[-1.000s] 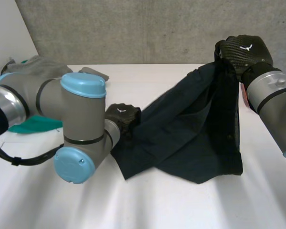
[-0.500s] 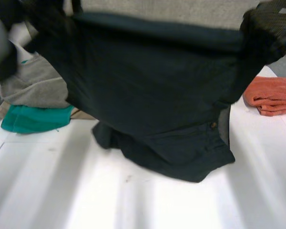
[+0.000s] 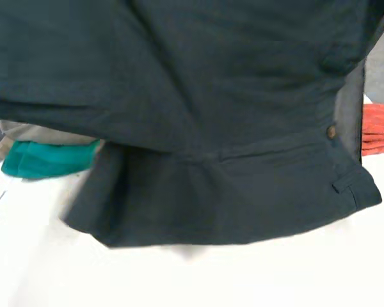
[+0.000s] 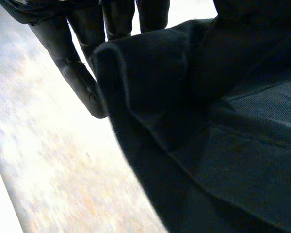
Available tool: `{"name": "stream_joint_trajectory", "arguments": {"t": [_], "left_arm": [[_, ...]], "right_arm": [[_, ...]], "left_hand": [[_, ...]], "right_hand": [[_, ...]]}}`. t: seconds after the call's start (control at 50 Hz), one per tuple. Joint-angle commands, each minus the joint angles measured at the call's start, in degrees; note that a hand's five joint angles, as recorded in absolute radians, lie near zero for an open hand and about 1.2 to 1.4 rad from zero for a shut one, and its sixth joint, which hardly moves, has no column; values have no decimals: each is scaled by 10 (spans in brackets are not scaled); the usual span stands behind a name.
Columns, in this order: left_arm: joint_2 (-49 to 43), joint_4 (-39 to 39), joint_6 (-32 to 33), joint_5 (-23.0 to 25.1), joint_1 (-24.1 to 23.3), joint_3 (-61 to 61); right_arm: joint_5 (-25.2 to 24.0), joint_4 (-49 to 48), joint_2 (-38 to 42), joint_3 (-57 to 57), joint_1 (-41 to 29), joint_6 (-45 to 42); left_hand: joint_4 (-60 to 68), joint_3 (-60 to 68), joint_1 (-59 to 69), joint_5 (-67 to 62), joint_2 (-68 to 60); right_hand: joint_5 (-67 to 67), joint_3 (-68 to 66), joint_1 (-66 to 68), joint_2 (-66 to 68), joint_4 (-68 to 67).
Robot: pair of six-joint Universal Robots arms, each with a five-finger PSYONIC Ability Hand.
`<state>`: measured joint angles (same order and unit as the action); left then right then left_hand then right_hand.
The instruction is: Fold the laundry.
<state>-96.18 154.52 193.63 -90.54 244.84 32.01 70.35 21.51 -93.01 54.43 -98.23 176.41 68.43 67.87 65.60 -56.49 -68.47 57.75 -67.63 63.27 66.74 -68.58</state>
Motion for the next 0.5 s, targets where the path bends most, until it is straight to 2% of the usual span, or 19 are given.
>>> {"name": "stream_joint_trajectory", "arguments": {"t": [0.02, 0.16, 0.22, 0.3, 0.32, 0.38, 0.42, 0.44, 0.46, 0.5], "left_arm": [[-165, 55, 16, 5, 4, 2], [-326, 102, 68, 41, 2, -30], [-377, 126, 75, 46, 2, -53], [-448, 184, 75, 36, 4, -109], [-464, 212, 75, 29, 5, -133], [-482, 253, 71, 19, 7, -163], [-495, 283, 64, 18, 8, -186], [-500, 289, 61, 17, 7, -192], [-505, 288, 55, 15, 6, -200], [-506, 280, 54, 11, 2, -200]], "right_arm": [[65, -6, 146, 12, -67, -106], [127, -26, 318, -19, -98, -182], [153, -39, 367, -38, -118, -205], [210, -119, 428, -70, -131, -223], [238, -171, 444, -74, -135, -221], [277, -269, 462, -74, -137, -218], [299, -360, 478, -77, -141, -222], [301, -385, 487, -78, -142, -225], [296, -403, 501, -81, -145, -238], [289, -385, 513, -92, -150, -264]], "left_hand": [[116, 121, 144, -135, -115], [116, 121, 144, -135, -115], [116, 121, 144, -135, -115], [116, 121, 144, -135, -115], [116, 121, 144, -135, -115], [116, 121, 144, -135, -115], [-158, -153, -130, 139, 159], [-356, -351, -328, 337, 357], [-584, -579, -556, 565, 585], [-584, -579, -556, 565, 585]], "right_hand": [[123, -124, 167, 133, -114], [123, -124, 167, 133, -114], [123, -124, 167, 133, -114], [123, -124, 167, 133, -114], [123, -124, 167, 133, -114], [123, -124, 167, 133, -114], [-181, 180, -136, -171, 189], [-342, 341, -297, -332, 350], [-577, 576, -533, -567, 586], [-577, 576, -533, -567, 586]]}}
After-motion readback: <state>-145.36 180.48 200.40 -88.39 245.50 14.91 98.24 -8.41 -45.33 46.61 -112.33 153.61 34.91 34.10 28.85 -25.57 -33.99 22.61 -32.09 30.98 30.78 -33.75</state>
